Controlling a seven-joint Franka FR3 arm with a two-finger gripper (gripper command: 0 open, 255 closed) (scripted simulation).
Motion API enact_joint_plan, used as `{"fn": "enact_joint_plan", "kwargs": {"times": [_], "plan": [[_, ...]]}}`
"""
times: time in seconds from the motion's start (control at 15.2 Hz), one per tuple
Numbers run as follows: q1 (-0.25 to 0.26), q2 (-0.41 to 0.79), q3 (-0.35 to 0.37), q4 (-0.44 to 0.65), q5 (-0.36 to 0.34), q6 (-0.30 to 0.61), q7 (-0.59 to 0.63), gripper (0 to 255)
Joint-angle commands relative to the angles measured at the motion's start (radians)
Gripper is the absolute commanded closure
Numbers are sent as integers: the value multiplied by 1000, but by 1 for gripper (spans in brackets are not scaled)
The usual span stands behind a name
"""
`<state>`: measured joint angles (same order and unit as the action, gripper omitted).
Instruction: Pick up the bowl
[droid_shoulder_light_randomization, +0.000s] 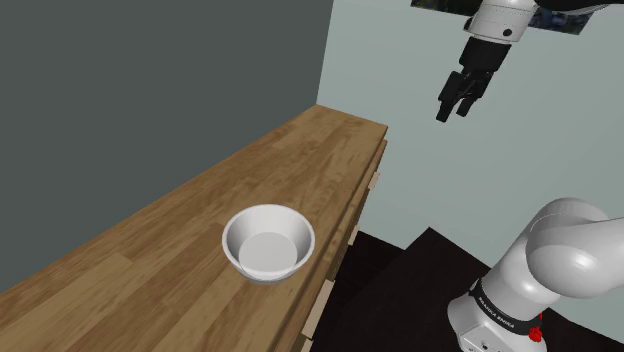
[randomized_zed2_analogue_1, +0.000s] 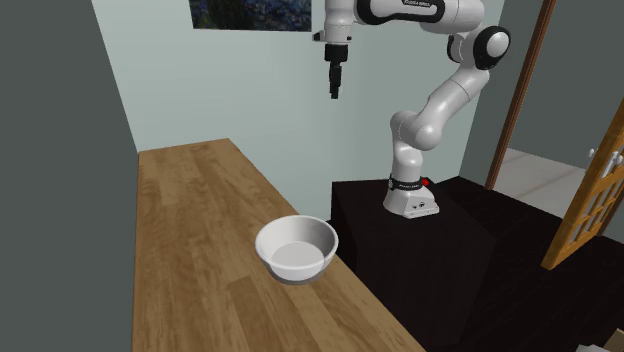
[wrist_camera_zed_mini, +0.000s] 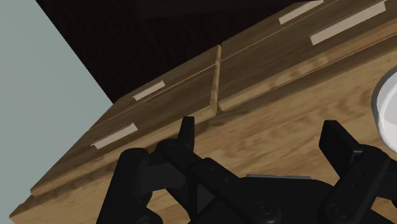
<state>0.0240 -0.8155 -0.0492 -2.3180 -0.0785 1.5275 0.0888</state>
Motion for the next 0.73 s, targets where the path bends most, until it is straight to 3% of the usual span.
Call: {"fn": "enact_joint_plan", "kwargs": {"times": [0.0,0.66], "plan": [[0,0,0,0,0,0,0,0],[51,42,68,-249,160,320,140,0]]}}
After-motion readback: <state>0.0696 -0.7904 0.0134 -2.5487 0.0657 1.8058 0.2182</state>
